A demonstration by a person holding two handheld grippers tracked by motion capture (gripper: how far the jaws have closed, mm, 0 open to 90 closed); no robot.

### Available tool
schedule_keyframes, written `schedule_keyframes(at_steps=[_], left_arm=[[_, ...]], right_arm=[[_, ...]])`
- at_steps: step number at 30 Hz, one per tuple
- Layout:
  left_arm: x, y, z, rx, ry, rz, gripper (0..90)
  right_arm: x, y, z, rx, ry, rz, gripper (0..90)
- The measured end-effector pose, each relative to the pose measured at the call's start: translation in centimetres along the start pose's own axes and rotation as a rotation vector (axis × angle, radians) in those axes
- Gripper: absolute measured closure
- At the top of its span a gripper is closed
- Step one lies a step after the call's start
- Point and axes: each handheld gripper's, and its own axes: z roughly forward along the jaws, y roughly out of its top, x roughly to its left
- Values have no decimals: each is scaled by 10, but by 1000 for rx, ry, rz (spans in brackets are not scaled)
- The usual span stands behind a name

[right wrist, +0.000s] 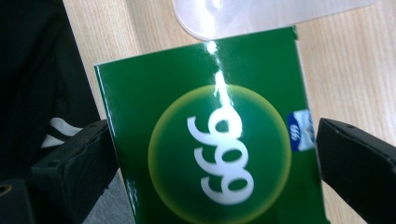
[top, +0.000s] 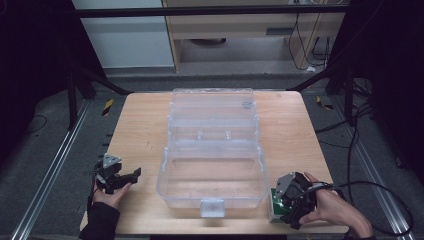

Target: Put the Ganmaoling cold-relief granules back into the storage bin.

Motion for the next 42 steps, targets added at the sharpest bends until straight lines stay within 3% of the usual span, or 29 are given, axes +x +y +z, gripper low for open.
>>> schedule_keyframes(at_steps=[7, 14, 26, 27, 34, 42], left_arm=[[0, 0, 0, 0, -1, 2, 205], [0, 0, -1, -3, 1, 2, 209], [0, 0, -1, -3, 2, 5, 218], [-1, 0, -1, -4, 2, 6, 218], [-1, 0, -1, -4, 2, 6, 224], [-1, 0, -1, -3, 1, 7, 224]], right_arm=[[-1, 5, 8, 39, 18, -23, 52], [-1, 7, 11, 56, 31, -14, 63], [-5, -3, 9, 16, 42, 3, 152], [-4, -3, 8, 15, 43, 20, 157], [-4, -7, 0, -3, 35, 17, 162], [1, -11, -26, -45, 27, 10, 162]])
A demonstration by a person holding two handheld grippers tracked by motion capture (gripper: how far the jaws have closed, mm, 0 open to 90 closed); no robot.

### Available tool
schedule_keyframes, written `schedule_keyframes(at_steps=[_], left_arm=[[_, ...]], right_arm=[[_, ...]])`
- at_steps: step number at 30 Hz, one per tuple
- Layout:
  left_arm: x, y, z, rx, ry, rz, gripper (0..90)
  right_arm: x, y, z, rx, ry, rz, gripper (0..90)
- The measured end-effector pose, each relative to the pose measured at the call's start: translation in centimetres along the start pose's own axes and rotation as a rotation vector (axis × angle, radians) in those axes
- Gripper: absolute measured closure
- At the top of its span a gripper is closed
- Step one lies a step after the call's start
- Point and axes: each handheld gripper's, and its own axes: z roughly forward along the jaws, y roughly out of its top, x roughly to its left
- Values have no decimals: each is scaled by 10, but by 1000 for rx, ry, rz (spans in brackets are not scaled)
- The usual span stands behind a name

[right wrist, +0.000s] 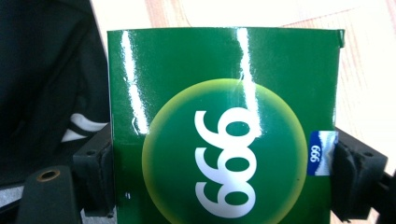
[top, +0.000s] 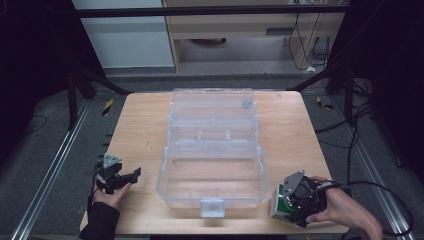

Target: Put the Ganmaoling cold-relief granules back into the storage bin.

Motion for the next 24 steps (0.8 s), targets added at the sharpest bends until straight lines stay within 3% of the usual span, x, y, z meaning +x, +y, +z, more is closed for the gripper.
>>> schedule_keyframes(at_steps=[6, 14, 18, 24], left_arm=[[0, 0, 0, 1, 0, 0, 224], [0, 0, 0, 1, 0, -1, 225], [0, 0, 1, 4, -1, -3, 225], [0, 0, 1, 3, -2, -5, 225]], right_arm=[[2, 1, -21, -35, -7, 2, 163], [4, 8, -57, -40, -31, -12, 163], [2, 17, -72, -52, -71, -25, 163], [-1, 37, -87, -58, -93, -54, 162]])
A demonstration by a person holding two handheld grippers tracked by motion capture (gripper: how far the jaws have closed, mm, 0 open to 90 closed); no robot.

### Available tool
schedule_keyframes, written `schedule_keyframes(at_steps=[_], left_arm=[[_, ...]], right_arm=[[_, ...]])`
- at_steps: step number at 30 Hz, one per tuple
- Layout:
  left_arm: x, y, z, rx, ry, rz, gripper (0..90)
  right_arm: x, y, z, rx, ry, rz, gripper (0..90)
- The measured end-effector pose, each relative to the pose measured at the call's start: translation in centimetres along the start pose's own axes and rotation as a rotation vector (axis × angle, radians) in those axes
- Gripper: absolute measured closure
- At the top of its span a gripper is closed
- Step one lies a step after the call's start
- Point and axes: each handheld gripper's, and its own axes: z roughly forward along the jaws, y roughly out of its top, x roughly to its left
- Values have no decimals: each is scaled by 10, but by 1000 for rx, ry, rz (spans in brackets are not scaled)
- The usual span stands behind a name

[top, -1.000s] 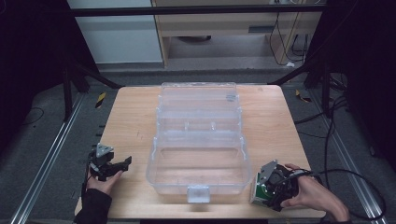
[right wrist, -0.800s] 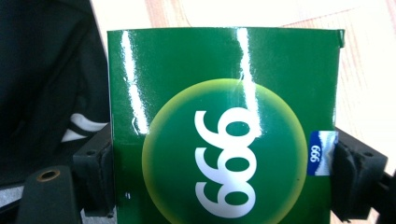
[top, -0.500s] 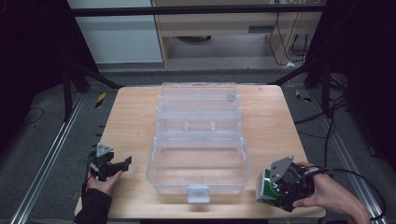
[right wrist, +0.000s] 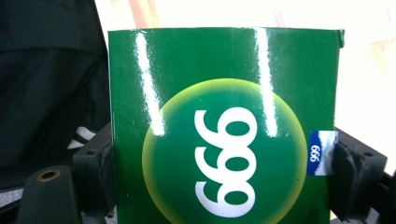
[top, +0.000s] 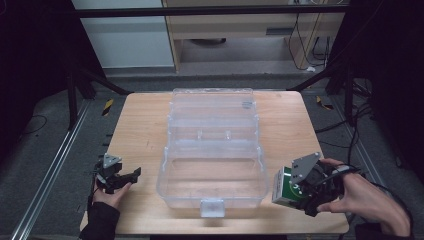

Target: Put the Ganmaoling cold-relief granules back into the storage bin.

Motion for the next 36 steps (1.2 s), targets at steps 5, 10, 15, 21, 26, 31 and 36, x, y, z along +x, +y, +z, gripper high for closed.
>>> schedule_keyframes(at_steps=[5, 10, 15, 21, 26, 31, 36], left_arm=[[0, 0, 1, 5, -3, 1, 225], [1, 0, 0, 2, -3, -4, 226], [1, 0, 1, 3, -4, -5, 227], [1, 0, 0, 0, -2, -4, 228], [2, 0, -1, -1, -3, -7, 228], [3, 0, -1, -3, -2, -9, 228], [3, 0, -1, -4, -1, -7, 228]], right_arm=[[-5, 19, -5, -25, -21, -25, 163], [-9, 38, -3, -33, -25, -52, 163], [-15, 53, 0, -76, -23, -64, 163], [-23, 68, 7, -73, -25, -66, 162], [-33, 76, 16, -82, -35, -31, 162], [-37, 85, 27, -73, -27, -25, 161], [-37, 92, 39, -56, -35, -30, 161]])
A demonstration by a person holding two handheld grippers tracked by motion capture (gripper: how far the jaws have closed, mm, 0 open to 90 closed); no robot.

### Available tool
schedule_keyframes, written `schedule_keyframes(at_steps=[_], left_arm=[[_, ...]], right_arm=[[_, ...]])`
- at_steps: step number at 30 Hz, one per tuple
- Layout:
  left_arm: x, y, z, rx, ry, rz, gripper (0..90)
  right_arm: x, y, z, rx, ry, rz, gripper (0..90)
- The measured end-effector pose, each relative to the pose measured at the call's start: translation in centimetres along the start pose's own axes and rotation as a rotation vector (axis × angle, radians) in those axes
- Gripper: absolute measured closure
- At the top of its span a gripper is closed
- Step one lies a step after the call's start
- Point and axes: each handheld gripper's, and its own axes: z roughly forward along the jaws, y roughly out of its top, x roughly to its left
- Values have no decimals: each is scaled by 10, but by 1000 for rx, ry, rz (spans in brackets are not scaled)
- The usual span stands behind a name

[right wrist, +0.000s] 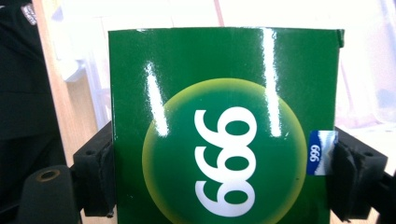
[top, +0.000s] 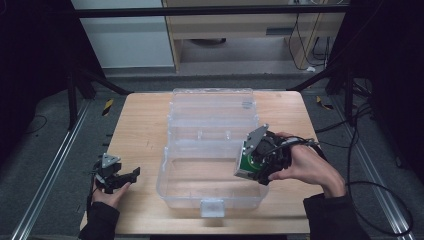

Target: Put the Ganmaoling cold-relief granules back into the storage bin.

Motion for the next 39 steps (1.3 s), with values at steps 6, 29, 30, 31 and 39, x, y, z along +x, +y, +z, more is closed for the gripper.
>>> schedule_keyframes(at_steps=[6, 29, 30, 31, 39], left_arm=[[1, 0, -1, -1, 2, -3, 228], [2, 0, -1, -2, 1, -3, 229], [2, 0, -2, -2, 1, -3, 229], [2, 0, -2, -2, 2, -3, 229], [2, 0, -2, -6, 0, -6, 229]], right_arm=[[3, 7, 15, 20, 17, -13, 161], [13, -3, 47, 81, 87, -40, 160], [13, -3, 49, 83, 89, -41, 159], [13, -4, 51, 82, 87, -42, 159], [16, -6, 65, 113, 109, -60, 156]])
